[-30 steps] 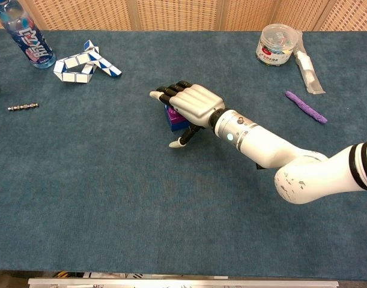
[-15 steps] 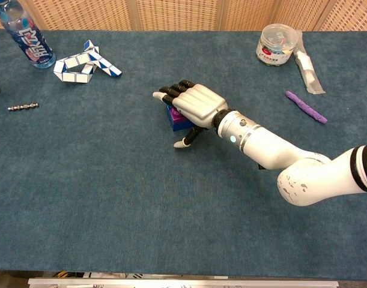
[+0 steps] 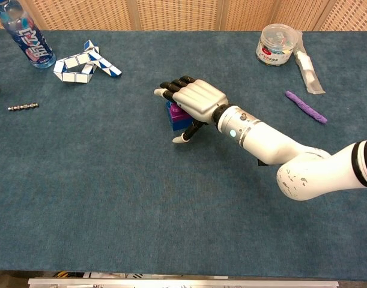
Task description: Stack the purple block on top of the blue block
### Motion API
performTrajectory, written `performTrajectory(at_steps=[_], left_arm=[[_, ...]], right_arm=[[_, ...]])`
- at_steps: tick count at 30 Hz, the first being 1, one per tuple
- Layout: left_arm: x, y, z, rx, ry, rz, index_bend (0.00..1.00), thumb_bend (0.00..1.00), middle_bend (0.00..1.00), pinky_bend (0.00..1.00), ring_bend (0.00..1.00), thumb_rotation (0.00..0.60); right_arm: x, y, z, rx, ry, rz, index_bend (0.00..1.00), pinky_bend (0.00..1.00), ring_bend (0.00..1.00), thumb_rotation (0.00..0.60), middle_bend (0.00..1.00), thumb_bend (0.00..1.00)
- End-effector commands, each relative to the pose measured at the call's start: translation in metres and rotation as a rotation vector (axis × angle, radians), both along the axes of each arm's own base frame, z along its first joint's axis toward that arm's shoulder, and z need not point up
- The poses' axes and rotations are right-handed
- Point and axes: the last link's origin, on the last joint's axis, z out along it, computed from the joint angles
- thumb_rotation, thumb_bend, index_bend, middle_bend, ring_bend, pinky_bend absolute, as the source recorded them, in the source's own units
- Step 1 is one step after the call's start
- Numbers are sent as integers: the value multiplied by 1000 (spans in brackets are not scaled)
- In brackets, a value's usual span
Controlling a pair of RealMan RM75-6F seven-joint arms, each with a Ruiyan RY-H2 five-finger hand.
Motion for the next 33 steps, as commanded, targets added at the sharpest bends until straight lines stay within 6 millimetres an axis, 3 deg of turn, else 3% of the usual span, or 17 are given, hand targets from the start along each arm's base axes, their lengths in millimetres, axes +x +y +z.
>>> performTrajectory(at_steps=[1, 22, 28, 33], left_arm=[[0, 0, 0, -1, 1, -1, 205, 168, 185, 309, 193, 600], [0, 0, 1, 0, 0, 5, 205, 168, 185, 309, 193, 600], [1, 0, 2, 5, -2, 1, 205, 168, 185, 309, 193, 600], [2, 0, 3, 8, -6, -4, 205, 168, 185, 309, 193, 600]], right_arm=[[-1, 0, -1, 2, 4, -3, 0, 0, 0, 367, 0, 0], [-8, -9, -6, 2, 9, -51, 0, 0, 0, 367, 0, 0], [-1, -9, 6, 8, -54, -61, 0, 0, 0, 366, 0, 0], [4, -11, 29, -7, -113, -54, 0, 0, 0, 366, 0, 0]])
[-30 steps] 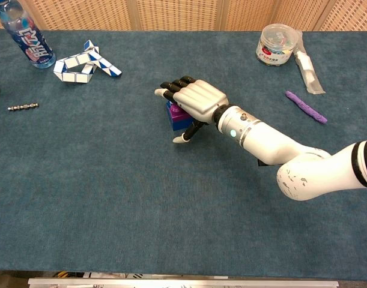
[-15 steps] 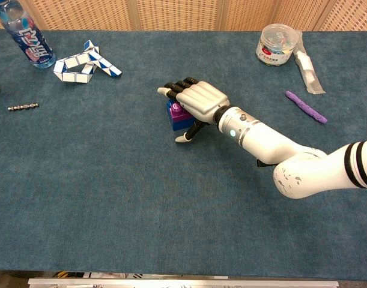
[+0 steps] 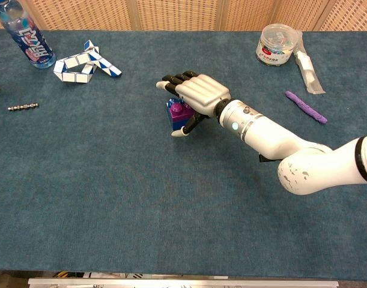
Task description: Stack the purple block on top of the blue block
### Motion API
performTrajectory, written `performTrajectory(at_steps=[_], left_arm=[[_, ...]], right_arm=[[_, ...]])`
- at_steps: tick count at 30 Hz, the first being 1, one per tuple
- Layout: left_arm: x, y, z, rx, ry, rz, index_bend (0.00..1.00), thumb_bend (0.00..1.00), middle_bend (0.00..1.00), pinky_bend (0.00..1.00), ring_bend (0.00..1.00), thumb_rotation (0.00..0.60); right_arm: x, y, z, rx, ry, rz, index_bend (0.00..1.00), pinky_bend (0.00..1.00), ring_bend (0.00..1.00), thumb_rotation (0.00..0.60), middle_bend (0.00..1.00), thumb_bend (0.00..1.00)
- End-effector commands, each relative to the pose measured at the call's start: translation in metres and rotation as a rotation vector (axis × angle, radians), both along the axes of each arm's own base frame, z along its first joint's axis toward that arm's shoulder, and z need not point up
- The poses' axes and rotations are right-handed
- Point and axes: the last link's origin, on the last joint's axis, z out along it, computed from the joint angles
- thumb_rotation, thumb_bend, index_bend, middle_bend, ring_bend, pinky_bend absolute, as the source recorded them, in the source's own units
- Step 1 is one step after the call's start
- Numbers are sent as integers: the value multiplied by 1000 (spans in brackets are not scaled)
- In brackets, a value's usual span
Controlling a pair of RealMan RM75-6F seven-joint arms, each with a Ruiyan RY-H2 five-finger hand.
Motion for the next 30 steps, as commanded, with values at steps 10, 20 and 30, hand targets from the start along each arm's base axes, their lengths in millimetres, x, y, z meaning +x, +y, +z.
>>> performTrajectory(at_steps=[10, 20, 30], left_arm=[[3, 3, 2, 30, 3, -29, 205, 168, 185, 309, 194, 600], [8, 9, 2, 62, 9, -84, 205, 168, 188, 309, 200, 600], [11, 15, 0, 69, 28, -104, 206, 169, 189, 309, 200, 600]], right_arm=[[-23, 1, 88, -123, -66, -50, 0, 0, 0, 594, 0, 0], [-92, 29, 165, -281, -4, -126, 0, 28, 0, 600, 93, 50], [-162, 76, 237, -423, 72, -271, 0, 28, 0, 600, 95, 49]])
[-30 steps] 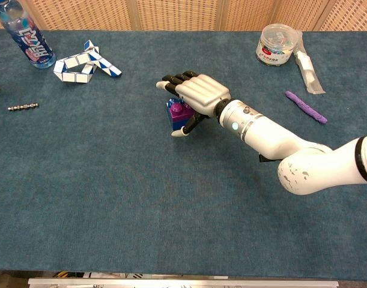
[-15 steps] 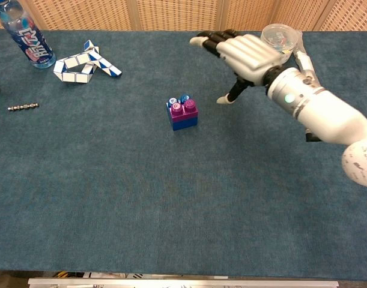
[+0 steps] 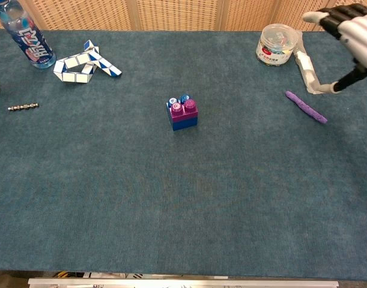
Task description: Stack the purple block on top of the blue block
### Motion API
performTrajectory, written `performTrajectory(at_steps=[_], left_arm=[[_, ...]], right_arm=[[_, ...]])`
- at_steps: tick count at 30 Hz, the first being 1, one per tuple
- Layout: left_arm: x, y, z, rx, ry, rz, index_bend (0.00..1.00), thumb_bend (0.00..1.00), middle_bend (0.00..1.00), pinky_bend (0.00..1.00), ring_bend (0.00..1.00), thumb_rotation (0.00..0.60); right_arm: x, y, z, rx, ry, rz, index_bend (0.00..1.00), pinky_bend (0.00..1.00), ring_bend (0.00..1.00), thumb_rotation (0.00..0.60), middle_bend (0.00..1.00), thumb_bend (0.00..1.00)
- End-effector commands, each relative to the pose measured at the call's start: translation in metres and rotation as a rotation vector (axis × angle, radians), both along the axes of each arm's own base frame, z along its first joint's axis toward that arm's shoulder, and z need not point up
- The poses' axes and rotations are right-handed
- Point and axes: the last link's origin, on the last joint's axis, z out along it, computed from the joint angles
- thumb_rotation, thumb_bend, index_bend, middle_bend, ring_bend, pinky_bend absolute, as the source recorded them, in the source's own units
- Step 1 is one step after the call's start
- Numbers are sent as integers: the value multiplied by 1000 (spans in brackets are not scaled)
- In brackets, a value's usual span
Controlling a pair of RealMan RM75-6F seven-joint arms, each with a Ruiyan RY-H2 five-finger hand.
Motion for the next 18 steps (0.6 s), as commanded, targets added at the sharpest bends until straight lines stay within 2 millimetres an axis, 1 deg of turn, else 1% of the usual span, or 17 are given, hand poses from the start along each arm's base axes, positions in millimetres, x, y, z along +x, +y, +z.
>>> performTrajectory(at_steps=[1, 5, 8, 10, 14, 18], left_arm=[[1, 2, -1, 3, 6, -5, 206, 169, 189, 309, 200, 600], [5, 2, -6, -5, 21, -13, 206, 169, 189, 309, 200, 600], [9, 0, -10, -15, 28, -16, 206, 168, 189, 309, 199, 600], [11, -1, -11, -17, 33, -16, 206, 168, 189, 309, 200, 600], [13, -1, -13, -18, 37, -17, 206, 168, 189, 309, 200, 600], [15, 0, -14, -21, 41, -20, 206, 169, 189, 309, 199, 600]], right_arm=[[-25, 26, 22, -39, -4, -65, 0, 28, 0, 600, 98, 49], [-46, 53, 37, -75, -16, -108, 0, 28, 0, 600, 110, 49], [-57, 71, 40, -90, -25, -128, 0, 28, 0, 600, 116, 49], [-62, 80, 42, -99, -34, -143, 0, 28, 0, 600, 117, 49], [-65, 90, 46, -121, -57, -156, 0, 28, 0, 600, 117, 49], [-63, 92, 46, -124, -61, -148, 0, 28, 0, 600, 117, 49]])
